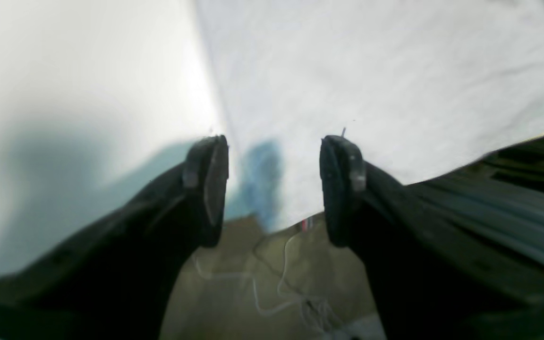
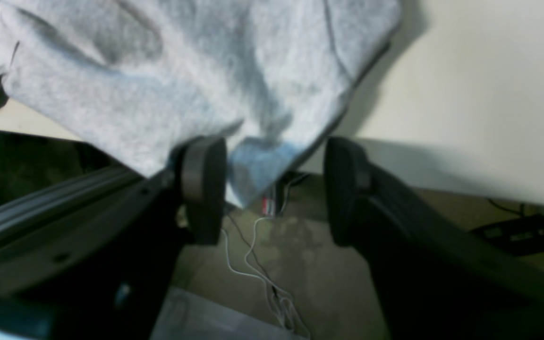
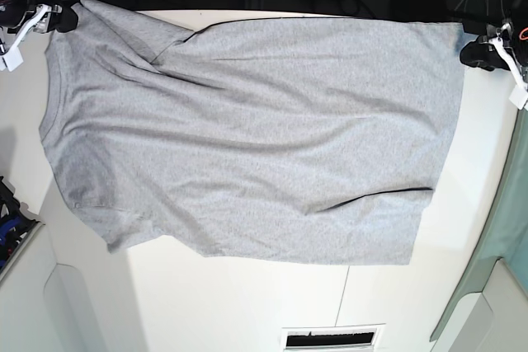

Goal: Layout the t-shirt on the table in an organized manner, then fold the t-shirt properly
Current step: 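Grasp the shirt's corners with both grippers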

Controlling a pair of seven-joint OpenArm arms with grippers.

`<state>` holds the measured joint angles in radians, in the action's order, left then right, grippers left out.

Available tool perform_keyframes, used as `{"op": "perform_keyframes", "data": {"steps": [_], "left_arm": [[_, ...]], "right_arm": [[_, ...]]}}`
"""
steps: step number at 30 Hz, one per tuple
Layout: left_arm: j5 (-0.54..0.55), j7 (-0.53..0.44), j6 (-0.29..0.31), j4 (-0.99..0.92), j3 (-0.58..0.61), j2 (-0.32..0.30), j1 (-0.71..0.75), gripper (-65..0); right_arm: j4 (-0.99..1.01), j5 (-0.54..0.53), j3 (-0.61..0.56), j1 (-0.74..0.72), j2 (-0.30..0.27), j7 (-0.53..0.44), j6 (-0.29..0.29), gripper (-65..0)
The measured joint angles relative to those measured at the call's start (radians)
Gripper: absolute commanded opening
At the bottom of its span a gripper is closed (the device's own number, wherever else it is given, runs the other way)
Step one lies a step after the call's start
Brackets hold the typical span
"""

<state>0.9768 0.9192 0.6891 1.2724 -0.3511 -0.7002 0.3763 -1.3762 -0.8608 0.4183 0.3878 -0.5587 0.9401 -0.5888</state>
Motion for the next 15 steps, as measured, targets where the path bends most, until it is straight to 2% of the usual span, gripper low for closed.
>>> {"op": "perform_keyframes", "data": {"steps": [7, 15], "left_arm": [[-0.016, 0.015, 0.000, -0.068, 0.000, 0.006, -0.008, -31.5], [0.002, 0.035, 0.001, -0.066, -0.003, 0.046, -0.011, -31.5]], "right_arm": [[0.000, -0.020, 0.000, -0.002, 0.000, 0.000, 0.000, -32.0], [0.000, -0.033, 0.000, -0.016, 0.002, 0.008, 0.000, -32.1]]}}
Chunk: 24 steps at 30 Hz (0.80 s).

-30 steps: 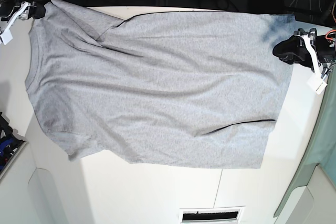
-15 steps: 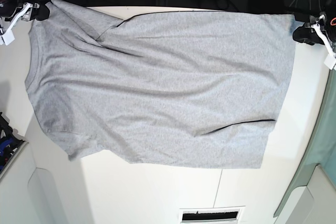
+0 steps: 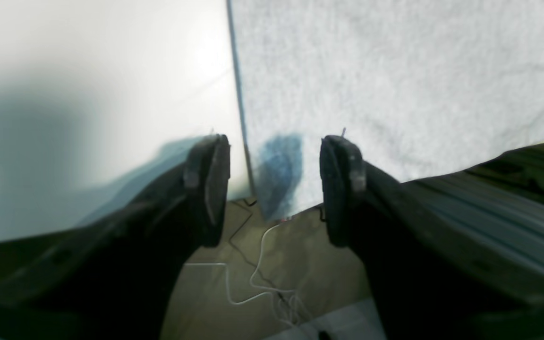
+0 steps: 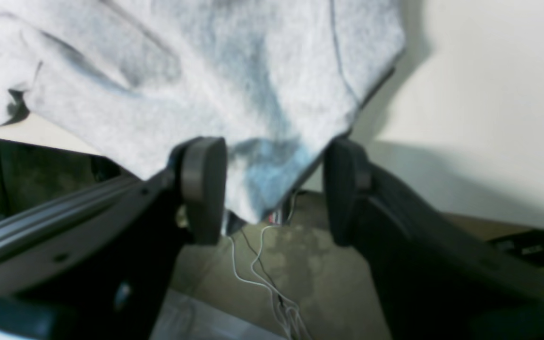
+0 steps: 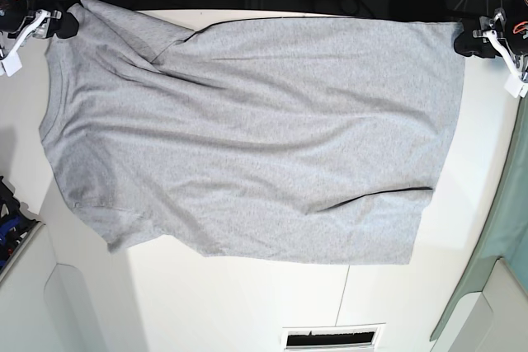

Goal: Layout the t-shirt on the table in an organized manner, then fold the t-shirt properly
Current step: 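Grasp the shirt's corners with both grippers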

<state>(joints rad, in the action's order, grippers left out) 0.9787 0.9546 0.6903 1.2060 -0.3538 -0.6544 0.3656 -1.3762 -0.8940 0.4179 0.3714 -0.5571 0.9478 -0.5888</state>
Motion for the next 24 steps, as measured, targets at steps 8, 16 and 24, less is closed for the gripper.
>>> {"op": "perform_keyframes", "data": {"steps": [8, 16, 24], "left_arm": [[0.011, -0.013, 0.007, 0.004, -0.002, 0.042, 0.000, -38.0], [0.001, -0.073, 0.003, 0.003, 0.002, 0.059, 0.000, -65.0], [0.235, 0.085, -0.001, 0.110, 0.006, 0.009, 0.006, -65.0]], "right_arm": [[0.000, -0.018, 0.000, 0.000, 0.001, 0.000, -0.006, -33.2], [0.000, -0.015, 0.000, -0.003, 0.044, 0.004, -0.007, -65.0], [-0.058, -0.013, 0.037, -0.016, 0.047, 0.058, -0.010, -65.0]]}}
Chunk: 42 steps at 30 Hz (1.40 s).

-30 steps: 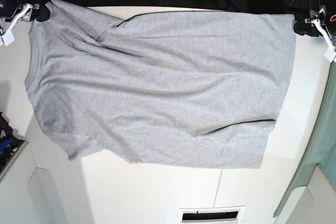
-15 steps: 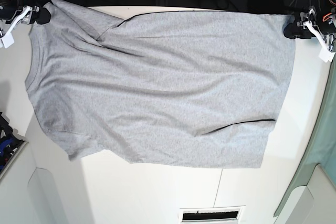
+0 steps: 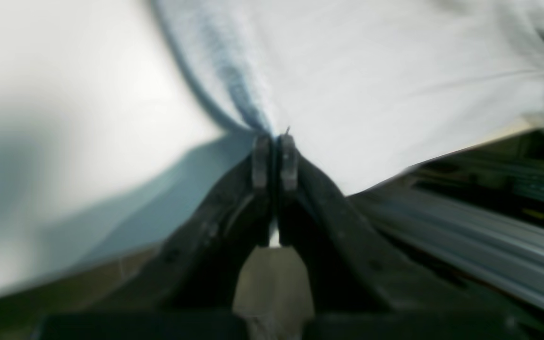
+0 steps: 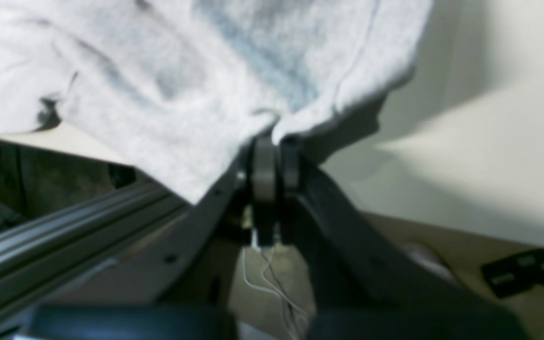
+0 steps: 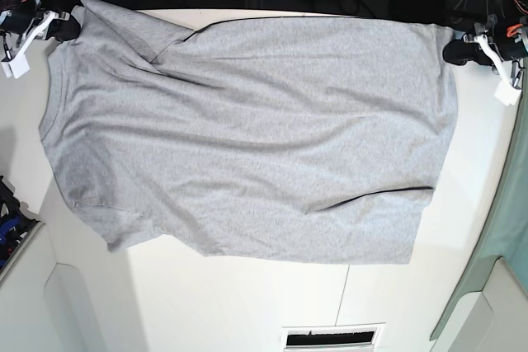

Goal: Layout the t-shirt on the table in an organized manner, then fold the t-shirt properly
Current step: 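Grasp the shirt's corners with both grippers, then lift the shirt edge with both grippers and fold it over the shirt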

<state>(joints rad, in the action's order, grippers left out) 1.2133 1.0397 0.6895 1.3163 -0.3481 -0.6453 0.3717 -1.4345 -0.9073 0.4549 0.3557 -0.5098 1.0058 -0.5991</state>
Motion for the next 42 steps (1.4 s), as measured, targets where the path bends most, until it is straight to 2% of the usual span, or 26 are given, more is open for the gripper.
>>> {"op": "perform_keyframes", "data": {"steps": [2, 9, 14, 24, 29, 30, 32, 33, 34, 38, 42], "left_arm": [[0.046, 0.021, 0.000, 0.027, 0.000, -0.027, -0.001, -65.0], [0.048, 0.026, 0.000, 0.056, -0.020, -0.053, -0.001, -65.0], [-0.016, -0.074, 0.000, 0.056, -0.039, -0.056, -0.021, -65.0], [-0.098, -0.087, 0.000, 0.056, -0.039, -0.053, -0.157, -65.0], [-0.115, -0.086, 0.000, 0.056, -0.037, -0.053, -0.151, -65.0], [-0.113, -0.087, 0.000, 0.056, -0.036, -0.052, -0.151, -65.0], [-0.114, -0.087, 0.000, 0.056, -0.036, -0.046, -0.151, -65.0], [-0.116, -0.087, 0.000, 0.056, -0.036, -0.041, -0.151, -65.0], [-0.117, -0.087, 0.000, 0.056, -0.036, -0.034, -0.151, -65.0], [-0.116, -0.086, 0.000, 0.056, -0.032, -0.019, -0.150, -65.0], [-0.124, -0.086, 0.000, 0.056, -0.032, -0.023, -0.148, -65.0]], "right_arm": [[-0.037, -0.019, 0.040, 0.002, 0.000, 0.006, 0.000, -65.0], [-0.119, -0.029, 0.154, -0.024, -0.010, 0.002, -0.003, -65.0], [-0.114, -0.014, 0.153, -0.097, -0.019, -0.017, -0.007, -65.0], [-0.021, 0.048, 0.136, -0.288, -0.016, -0.045, -0.008, -65.0], [0.032, 0.048, 0.132, -0.303, -0.015, -0.043, -0.003, -65.0], [0.040, 0.050, 0.132, -0.303, -0.016, -0.043, -0.003, -58.7], [0.047, 0.053, 0.132, -0.301, -0.016, -0.012, 0.006, -41.2], [0.047, 0.052, 0.132, -0.300, -0.016, 0.016, 0.011, -36.2], [0.047, 0.052, 0.132, -0.300, -0.016, 0.030, 0.013, -34.4], [0.047, 0.036, 0.142, -0.263, -0.016, 0.055, 0.015, -34.4], [0.044, 0.017, 0.175, -0.156, -0.017, 0.060, 0.015, -34.5]]}}
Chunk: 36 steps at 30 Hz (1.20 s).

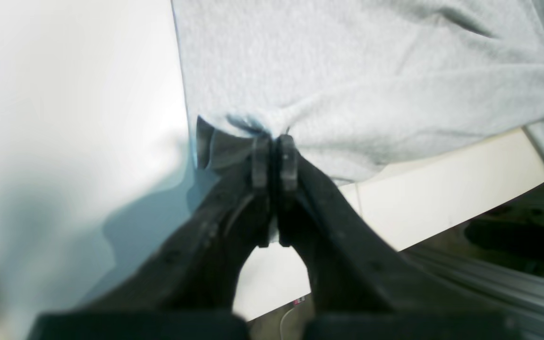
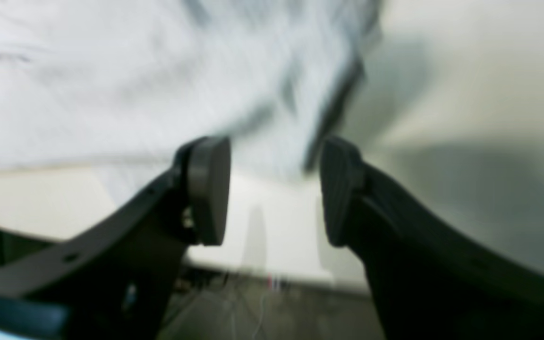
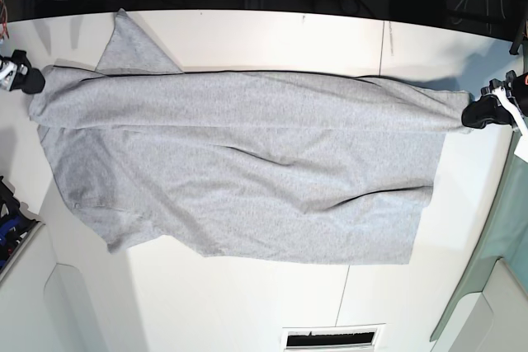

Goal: Layout the t-shirt on the table in an organized manner, then fold the t-shirt properly
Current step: 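Lift the shirt edge with both grippers and fold it over the shirt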

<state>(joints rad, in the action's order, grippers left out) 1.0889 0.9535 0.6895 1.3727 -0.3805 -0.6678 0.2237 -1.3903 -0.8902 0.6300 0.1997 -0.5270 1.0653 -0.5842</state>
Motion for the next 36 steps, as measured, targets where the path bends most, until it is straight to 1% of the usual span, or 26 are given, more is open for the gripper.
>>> {"op": "perform_keyframes", "data": {"steps": [1, 3, 6, 8, 10, 13, 15, 18, 20, 24, 27, 30, 31, 32, 33, 35, 36], "left_arm": [[0.000, 0.000, 0.000, 0.000, 0.000, 0.000, 0.001, -65.0], [-0.003, 0.014, 0.000, -0.005, 0.000, 0.000, 0.006, -65.0], [-0.001, 0.011, 0.000, -0.014, 0.000, 0.012, 0.052, -65.0], [-0.006, 0.019, 0.000, -0.018, 0.000, 0.025, 0.094, -65.0], [0.002, 0.031, 0.000, -0.019, 0.000, 0.036, 0.130, -65.0], [0.087, 0.057, 0.000, -0.019, 0.000, 0.045, 0.154, -65.0], [0.094, 0.084, 0.000, -0.019, 0.000, 0.055, 0.153, -65.0], [0.093, 0.087, 0.000, -0.019, 0.000, 0.058, 0.154, -65.0], [0.094, 0.086, 0.000, -0.019, 0.000, 0.056, 0.150, -65.0], [0.094, 0.087, 0.000, -0.019, 0.000, 0.056, 0.148, -65.0], [0.094, 0.087, 0.000, -0.019, 0.000, 0.056, 0.148, -65.0], [0.094, 0.088, 0.000, -0.019, 0.000, 0.056, 0.147, -65.0], [0.094, 0.098, 0.000, -0.019, 0.000, 0.056, 0.147, -65.0], [0.093, 0.098, 0.000, -0.019, 0.000, 0.056, 0.148, -65.0], [0.094, 0.098, 0.000, -0.019, 0.000, 0.056, 0.148, -65.0], [0.094, 0.098, 0.000, -0.019, 0.000, 0.056, 0.147, -65.0], [0.095, 0.098, 0.000, -0.019, 0.000, 0.056, 0.147, -65.0]], "right_arm": [[-0.001, -0.008, 0.009, 0.027, -0.002, 0.017, -0.004, -34.5], [-0.005, -0.074, 0.028, 0.087, -0.002, -0.005, -0.019, -34.6], [-0.006, -0.065, 0.027, 0.154, 0.005, 0.002, -0.025, -34.6], [-0.006, -0.064, 0.024, 0.178, 0.030, -0.003, -0.021, -34.6], [-0.005, -0.065, 0.024, 0.181, 0.071, -0.013, -0.021, -34.6], [-0.003, -0.048, 0.022, 0.169, 0.132, -0.027, -0.020, -34.6], [-0.003, -0.034, 0.020, 0.154, 0.161, -0.049, -0.019, -34.6], [-0.003, -0.002, 0.013, 0.153, 0.181, -0.126, -0.019, -34.6], [-0.003, 0.018, -0.017, 0.153, 0.185, -0.142, -0.019, -34.6], [-0.005, 0.027, -0.111, 0.146, 0.201, -0.165, -0.014, -34.6], [-0.008, 0.045, -0.172, 0.134, 0.231, -0.216, -0.003, -34.6], [-0.010, 0.042, -0.204, 0.124, 0.264, -0.219, -0.008, -34.7], [-0.010, 0.041, -0.208, 0.121, 0.274, -0.219, -0.008, -36.5], [-0.010, 0.042, -0.212, 0.118, 0.279, -0.220, -0.008, -41.3], [-0.010, 0.047, -0.212, 0.115, 0.283, -0.215, -0.005, -48.5], [-0.009, 0.057, -0.213, 0.108, 0.292, -0.207, 0.003, -65.0], [-0.009, 0.060, -0.214, 0.108, 0.292, -0.205, 0.005, -65.0]]}}
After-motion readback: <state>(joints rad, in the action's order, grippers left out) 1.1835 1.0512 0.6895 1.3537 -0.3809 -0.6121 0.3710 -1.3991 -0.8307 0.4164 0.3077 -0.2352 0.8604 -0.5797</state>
